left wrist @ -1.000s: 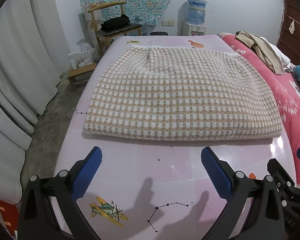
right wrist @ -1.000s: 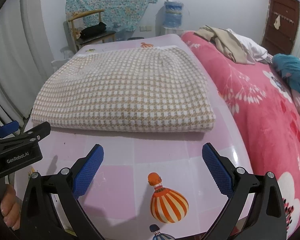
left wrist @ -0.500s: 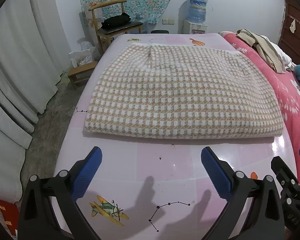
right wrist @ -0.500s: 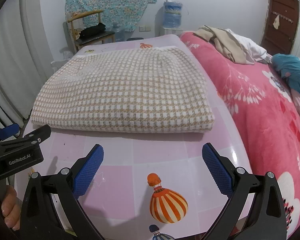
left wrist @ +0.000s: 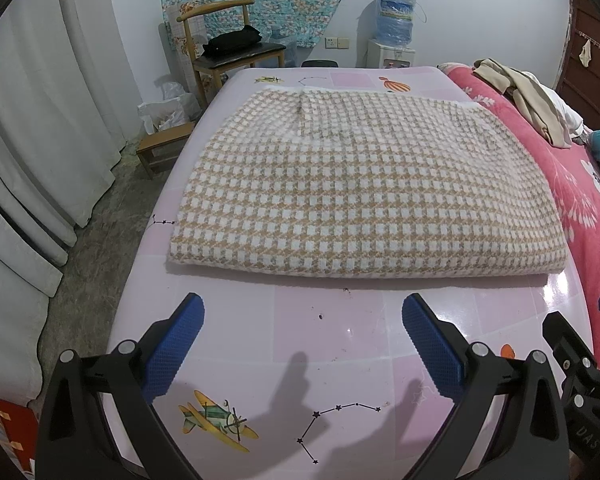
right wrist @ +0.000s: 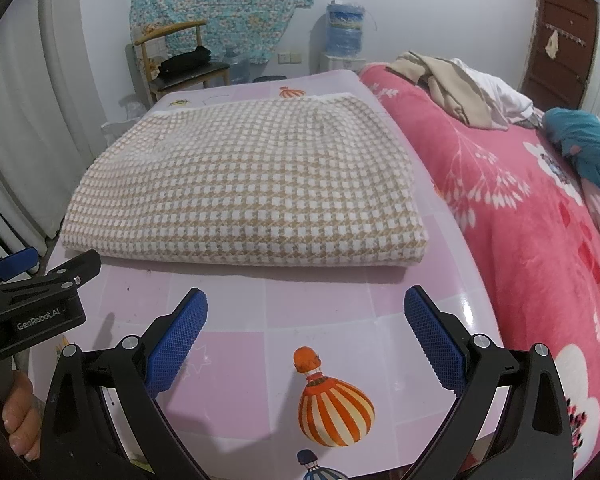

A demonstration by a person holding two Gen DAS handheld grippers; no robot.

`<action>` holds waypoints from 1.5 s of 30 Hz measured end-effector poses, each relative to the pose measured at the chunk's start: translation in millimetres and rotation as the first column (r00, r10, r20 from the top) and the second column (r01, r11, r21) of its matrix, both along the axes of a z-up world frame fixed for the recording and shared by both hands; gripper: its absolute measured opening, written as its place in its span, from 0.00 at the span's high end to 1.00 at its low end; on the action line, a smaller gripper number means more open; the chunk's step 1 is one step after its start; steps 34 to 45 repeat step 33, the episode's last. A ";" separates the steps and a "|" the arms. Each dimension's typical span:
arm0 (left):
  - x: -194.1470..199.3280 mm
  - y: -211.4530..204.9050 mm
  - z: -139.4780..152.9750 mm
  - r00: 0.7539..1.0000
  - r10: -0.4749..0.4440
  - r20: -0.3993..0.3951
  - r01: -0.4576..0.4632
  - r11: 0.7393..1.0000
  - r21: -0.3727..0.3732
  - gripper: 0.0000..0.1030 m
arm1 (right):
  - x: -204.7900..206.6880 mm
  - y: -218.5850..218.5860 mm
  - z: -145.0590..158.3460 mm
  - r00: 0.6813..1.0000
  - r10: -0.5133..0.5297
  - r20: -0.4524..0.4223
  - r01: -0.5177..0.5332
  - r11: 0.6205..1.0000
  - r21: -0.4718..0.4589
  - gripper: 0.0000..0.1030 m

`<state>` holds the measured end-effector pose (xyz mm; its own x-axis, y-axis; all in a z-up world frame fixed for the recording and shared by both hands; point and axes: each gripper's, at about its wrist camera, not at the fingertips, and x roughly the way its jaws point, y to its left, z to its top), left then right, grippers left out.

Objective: Fold large clothes

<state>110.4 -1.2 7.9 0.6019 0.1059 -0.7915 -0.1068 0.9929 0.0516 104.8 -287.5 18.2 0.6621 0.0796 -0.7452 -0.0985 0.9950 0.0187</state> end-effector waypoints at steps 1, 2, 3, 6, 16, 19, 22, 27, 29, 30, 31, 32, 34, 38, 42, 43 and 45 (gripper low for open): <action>0.2 0.2 -0.1 1.000 0.000 -0.001 0.000 1.000 0.000 0.05 | 0.1 0.1 -0.4 1.000 0.001 0.000 -0.001 1.000 0.001 0.08; 0.0 0.3 -0.2 1.000 -0.001 -0.001 0.001 1.000 -0.001 0.05 | 0.1 -0.4 -0.2 1.000 0.002 0.000 -0.002 1.000 0.001 0.08; -0.2 0.2 -0.1 1.000 -0.001 -0.002 0.001 1.000 -0.002 0.05 | 0.4 -0.4 -0.3 1.000 0.002 0.000 -0.002 1.000 0.000 0.08; 0.4 -0.2 0.1 1.000 -0.002 -0.002 0.002 1.000 -0.002 0.05 | 0.6 -0.3 0.2 1.000 0.000 -0.001 0.000 1.000 0.000 0.08; 0.3 -1.0 0.6 1.000 0.000 -0.002 0.000 1.000 -0.003 0.05 | 0.6 -0.2 -0.3 1.000 -0.001 0.000 0.001 1.000 -0.001 0.08; 0.5 -0.6 0.6 1.000 -0.001 -0.004 0.001 1.000 -0.003 0.05 | 0.3 0.7 -0.9 1.000 -0.003 -0.001 0.003 1.000 -0.001 0.08; 0.6 -0.4 0.6 1.000 -0.001 -0.003 0.001 1.000 -0.003 0.05 | 0.3 0.6 -1.4 1.000 -0.003 -0.001 0.003 1.000 0.000 0.08; 0.6 -0.5 0.6 1.000 -0.001 -0.003 0.001 1.000 -0.004 0.05 | 0.1 0.6 -1.8 1.000 -0.003 0.000 0.003 1.000 -0.001 0.08; 0.5 -0.9 0.7 1.000 -0.001 -0.003 0.001 1.000 -0.004 0.05 | 0.1 0.8 -1.7 1.000 -0.005 -0.001 0.005 1.000 -0.001 0.08; 0.6 -0.7 0.7 1.000 -0.002 -0.003 0.002 1.000 -0.004 0.05 | 0.0 0.8 -1.7 1.000 -0.005 -0.001 0.005 1.000 0.000 0.08; 0.5 -1.2 0.8 1.000 -0.003 -0.004 0.003 1.000 -0.005 0.05 | -0.1 1.7 -1.9 1.000 -0.005 -0.001 0.005 1.000 -0.001 0.08; 0.4 -1.8 1.1 1.000 -0.003 -0.004 0.003 1.000 -0.005 0.05 | 0.1 1.2 -1.8 1.000 -0.005 -0.001 0.005 1.000 -0.001 0.08; 0.4 -1.4 1.0 1.000 -0.002 -0.003 0.002 1.000 -0.005 0.05 | 0.0 1.4 -1.9 1.000 -0.005 -0.001 0.005 1.000 -0.001 0.08; 0.4 -1.4 1.0 1.000 -0.002 -0.003 0.002 1.000 -0.005 0.05 | 0.0 1.4 -1.9 1.000 -0.005 -0.001 0.005 1.000 -0.001 0.08; 0.4 -1.4 1.0 1.000 -0.002 -0.003 0.002 1.000 -0.005 0.05 | 0.0 1.4 -1.9 1.000 -0.005 -0.001 0.005 1.000 -0.001 0.08; 0.4 -1.4 1.0 1.000 -0.002 -0.003 0.002 1.000 -0.005 0.05 | 0.0 1.4 -1.9 1.000 -0.005 -0.001 0.005 1.000 -0.001 0.08; 0.4 -1.4 1.0 1.000 -0.002 -0.003 0.002 1.000 -0.005 0.05 | 0.0 1.4 -1.9 1.000 -0.005 -0.001 0.005 1.000 -0.001 0.08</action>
